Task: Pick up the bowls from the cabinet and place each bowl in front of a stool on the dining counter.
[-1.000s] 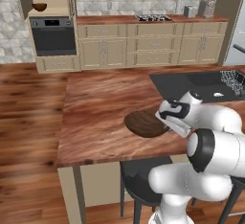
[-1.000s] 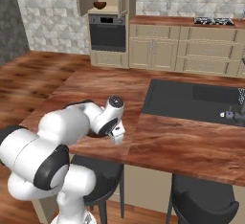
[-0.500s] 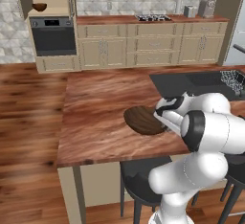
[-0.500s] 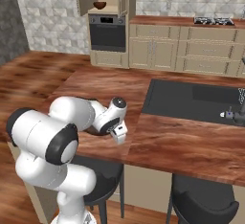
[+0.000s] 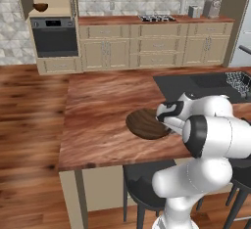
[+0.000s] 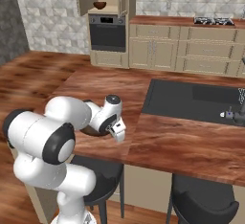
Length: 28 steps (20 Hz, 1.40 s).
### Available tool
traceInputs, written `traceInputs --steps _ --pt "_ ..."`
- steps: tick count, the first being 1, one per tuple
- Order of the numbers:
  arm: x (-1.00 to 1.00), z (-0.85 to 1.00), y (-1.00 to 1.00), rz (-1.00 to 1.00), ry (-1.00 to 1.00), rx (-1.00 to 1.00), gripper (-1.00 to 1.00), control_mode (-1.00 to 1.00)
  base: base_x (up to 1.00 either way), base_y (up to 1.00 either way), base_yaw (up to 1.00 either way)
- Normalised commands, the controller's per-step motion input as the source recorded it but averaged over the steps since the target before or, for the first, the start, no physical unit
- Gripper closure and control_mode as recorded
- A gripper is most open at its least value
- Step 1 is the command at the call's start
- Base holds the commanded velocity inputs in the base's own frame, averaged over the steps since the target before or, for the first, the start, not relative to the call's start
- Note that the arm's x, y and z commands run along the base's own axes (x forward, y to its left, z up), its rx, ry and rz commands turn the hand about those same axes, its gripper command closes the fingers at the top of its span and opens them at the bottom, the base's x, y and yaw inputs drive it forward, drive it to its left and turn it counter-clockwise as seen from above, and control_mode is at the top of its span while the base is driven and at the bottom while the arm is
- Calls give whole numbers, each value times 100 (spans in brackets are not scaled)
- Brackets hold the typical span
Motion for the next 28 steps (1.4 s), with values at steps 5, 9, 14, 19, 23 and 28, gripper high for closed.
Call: traceInputs --steps 5,9,14,19,23,28 --pt "0 0 0 1 0 0 100 -100 0 0 0" --pt "0 0 0 4 1 0 -100 -100 0 0 0" --pt "0 0 0 2 0 0 -100 -100 0 0 0" --pt "0 9 0 0 1 -4 -100 -100 0 0 0" --pt "-32 53 0 0 0 -10 -100 -100 0 0 0" --pt "-87 99 -2 3 0 -3 -100 -100 0 0 0"
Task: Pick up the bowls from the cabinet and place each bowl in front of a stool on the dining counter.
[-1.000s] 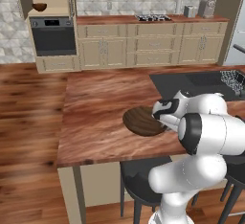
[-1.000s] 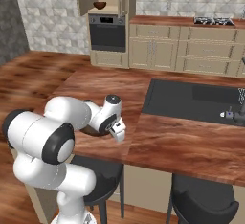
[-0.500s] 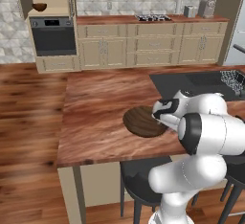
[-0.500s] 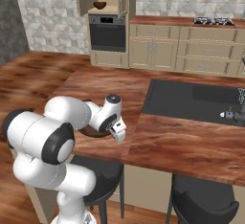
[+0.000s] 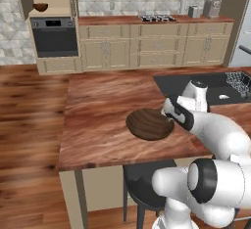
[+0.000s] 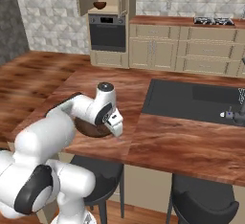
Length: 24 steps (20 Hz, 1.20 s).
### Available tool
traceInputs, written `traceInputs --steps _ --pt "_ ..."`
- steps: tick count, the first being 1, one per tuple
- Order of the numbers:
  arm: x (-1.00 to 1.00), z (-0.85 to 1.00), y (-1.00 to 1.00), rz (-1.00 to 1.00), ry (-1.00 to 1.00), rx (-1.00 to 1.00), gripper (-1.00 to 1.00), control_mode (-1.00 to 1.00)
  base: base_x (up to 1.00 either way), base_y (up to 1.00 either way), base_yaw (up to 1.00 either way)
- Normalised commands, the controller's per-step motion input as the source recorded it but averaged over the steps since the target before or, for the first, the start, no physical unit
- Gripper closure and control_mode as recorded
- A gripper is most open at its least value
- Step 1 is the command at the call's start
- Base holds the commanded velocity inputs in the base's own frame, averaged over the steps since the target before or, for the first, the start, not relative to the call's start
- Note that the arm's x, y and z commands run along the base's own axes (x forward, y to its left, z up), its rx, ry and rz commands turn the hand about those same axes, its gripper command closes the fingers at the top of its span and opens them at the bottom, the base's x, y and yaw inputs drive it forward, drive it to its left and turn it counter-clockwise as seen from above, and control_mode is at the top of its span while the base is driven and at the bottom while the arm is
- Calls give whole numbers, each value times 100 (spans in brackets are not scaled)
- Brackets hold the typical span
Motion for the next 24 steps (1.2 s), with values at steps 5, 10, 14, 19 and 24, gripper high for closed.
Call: traceInputs --steps 5,10,14,19,24 --pt "-100 62 35 27 17 -15 -100 -100 0 0 0" --pt "-100 45 23 39 26 -20 -100 -100 0 0 0" --pt "-100 37 6 34 21 -14 -100 -100 0 0 0" --pt "-97 26 18 28 11 -7 -100 -100 0 0 0" --pt "-76 19 20 20 2 6 -100 -100 0 0 0"
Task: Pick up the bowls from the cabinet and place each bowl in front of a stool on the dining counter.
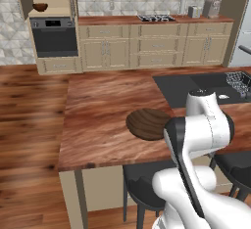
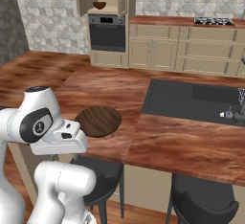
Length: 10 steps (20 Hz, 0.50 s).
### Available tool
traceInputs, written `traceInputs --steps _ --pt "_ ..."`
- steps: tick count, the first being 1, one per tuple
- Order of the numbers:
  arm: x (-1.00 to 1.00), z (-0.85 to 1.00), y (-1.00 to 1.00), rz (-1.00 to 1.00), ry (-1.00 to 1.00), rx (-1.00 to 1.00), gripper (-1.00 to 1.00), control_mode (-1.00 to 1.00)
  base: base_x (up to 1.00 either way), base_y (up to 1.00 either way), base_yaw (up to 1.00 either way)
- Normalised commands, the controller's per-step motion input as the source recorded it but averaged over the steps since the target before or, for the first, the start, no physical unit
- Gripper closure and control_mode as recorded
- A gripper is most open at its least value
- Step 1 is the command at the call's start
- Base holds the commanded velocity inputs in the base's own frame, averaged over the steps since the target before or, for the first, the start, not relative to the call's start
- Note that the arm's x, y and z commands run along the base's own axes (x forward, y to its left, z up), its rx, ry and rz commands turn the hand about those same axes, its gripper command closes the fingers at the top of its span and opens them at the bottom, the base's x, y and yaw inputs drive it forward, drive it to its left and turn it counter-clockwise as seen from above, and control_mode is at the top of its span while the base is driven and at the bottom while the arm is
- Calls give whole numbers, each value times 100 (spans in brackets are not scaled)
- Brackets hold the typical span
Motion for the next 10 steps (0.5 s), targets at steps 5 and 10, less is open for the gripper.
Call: traceInputs --steps 5,10 --pt "-42 39 2 9 0 12 -100 -100 0 0 0" --pt "-4 60 0 1 0 8 -100 -100 0 0 0"
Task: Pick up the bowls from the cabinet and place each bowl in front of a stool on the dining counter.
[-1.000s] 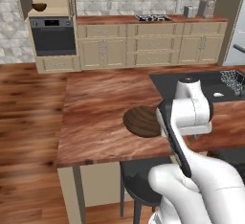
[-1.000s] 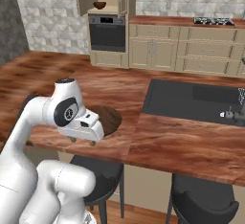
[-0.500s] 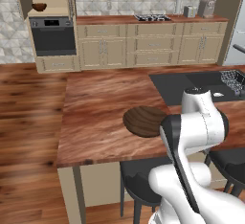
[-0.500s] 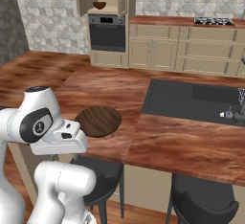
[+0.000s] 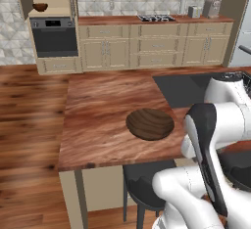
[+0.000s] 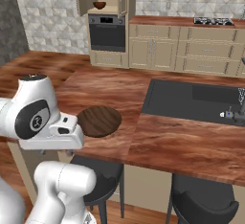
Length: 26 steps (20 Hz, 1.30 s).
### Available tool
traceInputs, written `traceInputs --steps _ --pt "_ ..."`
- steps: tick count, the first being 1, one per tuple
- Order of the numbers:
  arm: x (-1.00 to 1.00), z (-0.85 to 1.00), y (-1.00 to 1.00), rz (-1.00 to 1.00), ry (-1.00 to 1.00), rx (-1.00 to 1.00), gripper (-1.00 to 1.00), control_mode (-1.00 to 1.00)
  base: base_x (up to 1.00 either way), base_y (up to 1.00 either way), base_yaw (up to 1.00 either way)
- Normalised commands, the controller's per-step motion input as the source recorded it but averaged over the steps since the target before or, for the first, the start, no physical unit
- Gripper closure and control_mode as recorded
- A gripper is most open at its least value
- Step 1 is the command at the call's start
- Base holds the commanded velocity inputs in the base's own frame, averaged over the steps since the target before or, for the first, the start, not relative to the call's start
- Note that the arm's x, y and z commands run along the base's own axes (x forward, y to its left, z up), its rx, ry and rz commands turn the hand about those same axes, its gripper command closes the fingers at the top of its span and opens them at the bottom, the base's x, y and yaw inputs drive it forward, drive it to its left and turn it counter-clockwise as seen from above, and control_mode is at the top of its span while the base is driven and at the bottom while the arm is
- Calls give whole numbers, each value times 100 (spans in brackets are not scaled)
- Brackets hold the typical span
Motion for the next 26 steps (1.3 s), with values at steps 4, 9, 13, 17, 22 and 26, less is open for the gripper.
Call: traceInputs --steps 4,9,13,17,22,26 --pt "0 21 0 0 -4 12 -100 -100 0 0 0" --pt "1 0 10 -3 -20 15 -100 -100 0 0 0" --pt "1 0 6 -6 -9 5 -100 -100 0 0 0" --pt "0 0 1 0 0 0 -100 -100 0 0 0" --pt "0 0 0 0 0 0 -100 -100 0 0 0" --pt "-1 -3 13 0 0 0 -100 -100 0 0 0"
